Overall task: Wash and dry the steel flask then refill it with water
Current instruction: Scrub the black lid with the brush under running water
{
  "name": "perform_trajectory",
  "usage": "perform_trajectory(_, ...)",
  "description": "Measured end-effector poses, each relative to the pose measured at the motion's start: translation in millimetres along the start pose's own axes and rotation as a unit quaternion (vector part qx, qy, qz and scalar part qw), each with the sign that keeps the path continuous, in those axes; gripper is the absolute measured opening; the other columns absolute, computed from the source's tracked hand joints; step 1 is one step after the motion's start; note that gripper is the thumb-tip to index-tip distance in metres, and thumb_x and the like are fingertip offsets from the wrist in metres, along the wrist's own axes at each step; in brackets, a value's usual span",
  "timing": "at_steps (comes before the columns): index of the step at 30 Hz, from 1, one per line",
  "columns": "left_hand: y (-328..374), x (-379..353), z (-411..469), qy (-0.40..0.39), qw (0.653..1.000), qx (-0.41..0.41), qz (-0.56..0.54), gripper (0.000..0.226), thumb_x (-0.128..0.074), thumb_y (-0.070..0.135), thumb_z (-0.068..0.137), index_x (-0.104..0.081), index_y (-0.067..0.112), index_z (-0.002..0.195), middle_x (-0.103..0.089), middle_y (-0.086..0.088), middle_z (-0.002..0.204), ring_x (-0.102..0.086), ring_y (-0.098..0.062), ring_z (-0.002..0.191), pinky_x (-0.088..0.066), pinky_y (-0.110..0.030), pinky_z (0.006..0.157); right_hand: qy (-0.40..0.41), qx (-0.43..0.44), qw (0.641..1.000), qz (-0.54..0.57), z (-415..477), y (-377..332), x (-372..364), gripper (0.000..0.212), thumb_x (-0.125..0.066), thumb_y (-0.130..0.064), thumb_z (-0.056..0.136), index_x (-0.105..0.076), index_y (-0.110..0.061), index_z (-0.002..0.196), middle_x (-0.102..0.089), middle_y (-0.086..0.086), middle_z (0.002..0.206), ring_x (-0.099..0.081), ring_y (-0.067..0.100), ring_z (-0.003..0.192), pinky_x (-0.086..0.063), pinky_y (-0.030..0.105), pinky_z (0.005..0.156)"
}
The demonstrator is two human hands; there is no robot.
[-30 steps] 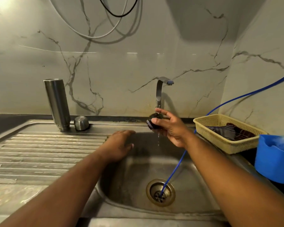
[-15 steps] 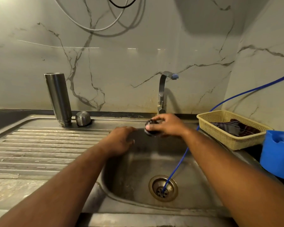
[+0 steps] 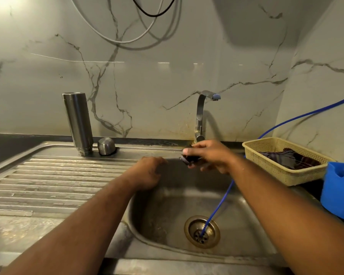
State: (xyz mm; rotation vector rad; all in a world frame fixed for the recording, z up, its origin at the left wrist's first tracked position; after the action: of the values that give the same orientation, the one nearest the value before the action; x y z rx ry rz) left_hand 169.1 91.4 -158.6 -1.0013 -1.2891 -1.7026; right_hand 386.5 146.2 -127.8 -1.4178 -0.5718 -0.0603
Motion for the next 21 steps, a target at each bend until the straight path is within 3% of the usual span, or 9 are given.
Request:
perform_trajectory(2,-1.9,3.7,-1.5,0.001,1.000,0.001,-0.012,0.048,-0.055,0.008,0.094,-0.057,0.025,0.140,-0.064,-0.004,0.132,-0.060,-0.022,0.122,-0.048,-0.037,0.107,-0.055,-0.037,0.991,0.119,-2.8,4.9,1.1,0.042,-0.075,-0.039,0.089,-0.067,-0.013,0.122,-0.076,0.013,0.110,-0.075,0.031,0.099,-0.059,0.046,0.087)
perform_trajectory(3,-4.0,5.9,-2.4,0.004,1.000,0.005,-0.029,0.046,-0.056,0.008,0.095,-0.059,0.025,0.137,-0.065,-0.003,0.130,-0.060,-0.022,0.122,-0.049,-0.039,0.107,-0.069,-0.053,0.994,0.071,-3.6,13.6,-3.9,0.041,-0.073,-0.041,0.091,-0.067,-0.017,0.123,-0.076,0.011,0.109,-0.074,0.030,0.100,-0.059,0.047,0.088)
perform_trajectory(4,-6.3,8.7,-4.4,0.011,0.999,0.010,-0.047,0.044,-0.056,0.009,0.095,-0.061,0.026,0.135,-0.065,-0.002,0.129,-0.060,-0.021,0.121,-0.049,-0.040,0.107,-0.064,-0.066,0.989,-0.113,-6.1,29.8,-11.8,0.041,-0.075,-0.045,0.088,-0.068,-0.022,0.122,-0.077,0.006,0.106,-0.074,0.025,0.099,-0.058,0.046,0.090)
perform_trajectory(5,-8.2,10.8,-6.9,0.020,0.998,0.019,-0.062,0.043,-0.056,0.009,0.095,-0.062,0.027,0.134,-0.066,-0.001,0.128,-0.060,-0.020,0.121,-0.050,-0.039,0.106,-0.053,-0.062,0.955,-0.285,-8.8,42.8,-17.7,0.044,-0.078,-0.049,0.084,-0.069,-0.028,0.121,-0.075,-0.001,0.105,-0.071,0.018,0.100,-0.055,0.045,0.097)
perform_trajectory(6,-10.1,13.8,-9.6,0.031,0.997,0.024,-0.068,0.042,-0.056,0.008,0.095,-0.064,0.026,0.132,-0.067,0.000,0.127,-0.061,-0.019,0.119,-0.051,-0.037,0.105,-0.022,-0.041,0.935,-0.353,-9.4,45.1,-22.4,0.049,-0.081,-0.051,0.079,-0.069,-0.031,0.122,-0.074,-0.005,0.108,-0.068,0.011,0.102,-0.051,0.044,0.104)
perform_trajectory(9,-15.1,17.6,-17.9,0.051,0.996,0.033,-0.058,0.038,-0.057,0.008,0.094,-0.067,0.022,0.128,-0.070,-0.001,0.124,-0.064,-0.018,0.115,-0.050,-0.032,0.103,-0.023,0.031,0.975,-0.217,-14.9,27.8,-28.3,0.059,-0.089,-0.047,0.072,-0.069,-0.030,0.126,-0.072,-0.010,0.118,-0.066,0.004,0.108,-0.051,0.036,0.105)
perform_trajectory(14,-32.1,35.1,-29.8,0.042,0.997,0.044,-0.039,0.040,-0.059,0.018,0.095,-0.061,0.027,0.134,-0.065,0.004,0.130,-0.061,-0.016,0.119,-0.050,-0.039,0.107,-0.062,0.016,0.933,-0.353,-26.9,33.4,-43.2,0.068,-0.088,-0.035,0.076,-0.056,-0.035,0.135,-0.061,-0.008,0.129,-0.059,0.012,0.117,-0.052,0.029,0.098)
perform_trajectory(18,-62.2,41.4,-44.3,0.086,0.995,0.056,-0.006,0.050,-0.058,0.015,0.095,-0.053,0.028,0.143,-0.063,0.006,0.136,-0.058,-0.016,0.125,-0.047,-0.035,0.108,0.021,0.065,0.972,-0.224,-3.5,-1.0,-43.9,0.052,-0.092,-0.040,0.070,-0.064,-0.035,0.113,-0.067,-0.008,0.117,-0.063,0.011,0.111,-0.053,0.029,0.095)
perform_trajectory(21,-75.3,45.2,-41.1,0.101,0.993,0.051,-0.019,0.050,-0.061,0.021,0.095,-0.053,0.022,0.144,-0.061,0.002,0.140,-0.056,-0.017,0.130,-0.044,-0.033,0.111,0.033,0.101,0.971,-0.216,23.2,-38.2,-64.7,0.052,-0.091,-0.040,0.072,-0.067,-0.031,0.117,-0.068,-0.006,0.117,-0.063,0.014,0.108,-0.051,0.029,0.092)
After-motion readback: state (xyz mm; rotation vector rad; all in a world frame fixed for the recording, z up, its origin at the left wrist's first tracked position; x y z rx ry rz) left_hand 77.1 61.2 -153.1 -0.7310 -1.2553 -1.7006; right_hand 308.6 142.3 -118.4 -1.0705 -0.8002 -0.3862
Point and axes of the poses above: each hand's wrist, its own z-axis towards the middle knuckle, its own x-axis out of the back of the hand, y = z × x, the point moved 2 cm from there along z, towards the middle knuckle
